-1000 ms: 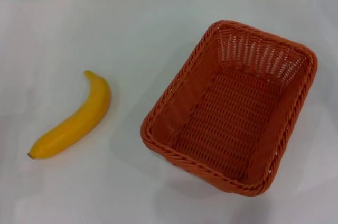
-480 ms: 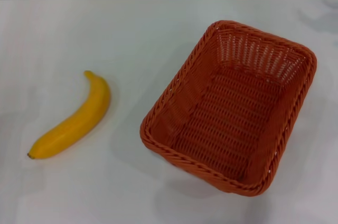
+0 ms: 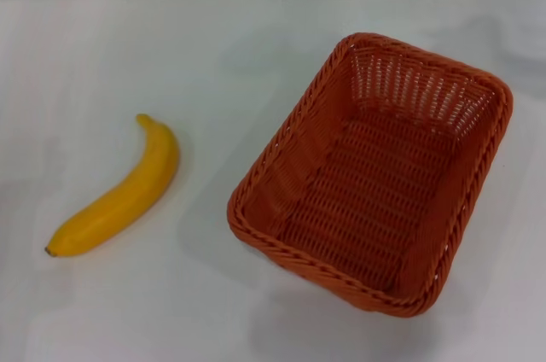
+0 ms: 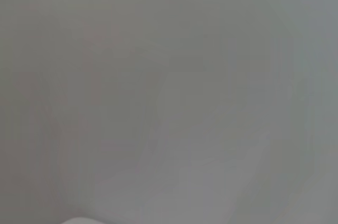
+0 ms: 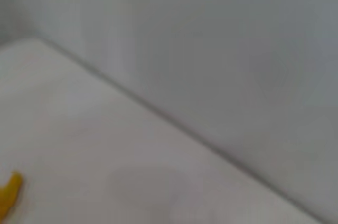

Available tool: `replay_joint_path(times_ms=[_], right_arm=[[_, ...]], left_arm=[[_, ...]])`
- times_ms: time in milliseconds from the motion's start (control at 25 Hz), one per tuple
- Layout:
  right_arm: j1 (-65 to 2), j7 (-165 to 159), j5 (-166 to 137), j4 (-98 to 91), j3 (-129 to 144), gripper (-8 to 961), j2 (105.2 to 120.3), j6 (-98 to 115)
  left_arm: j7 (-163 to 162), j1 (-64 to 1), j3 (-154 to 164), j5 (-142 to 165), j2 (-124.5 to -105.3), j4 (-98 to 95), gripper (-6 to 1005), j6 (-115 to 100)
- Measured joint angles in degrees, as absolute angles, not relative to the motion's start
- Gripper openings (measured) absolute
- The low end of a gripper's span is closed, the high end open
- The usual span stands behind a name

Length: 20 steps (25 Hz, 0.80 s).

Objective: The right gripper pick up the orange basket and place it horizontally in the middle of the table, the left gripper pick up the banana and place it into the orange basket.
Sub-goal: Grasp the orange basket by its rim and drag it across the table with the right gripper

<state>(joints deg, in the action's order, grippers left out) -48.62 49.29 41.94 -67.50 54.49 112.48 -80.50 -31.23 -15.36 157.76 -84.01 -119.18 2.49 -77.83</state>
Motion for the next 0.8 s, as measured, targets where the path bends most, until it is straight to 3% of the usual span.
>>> replay_joint_path(times_ms=[160,800], right_arm=[[-51.2,44.4,32.0,-66.6,60.2,804,115.23,-80.1],[-58.8,39.1,22.3,-46.8,68.9,740,115.24,-73.7]], left_arm=[[-31.3,-15.6,158.0,-83.8,-119.18,2.7,849,-77.8],[-31.3,-15.8,158.2,-82.3,-119.09,3.0,848,-77.8]])
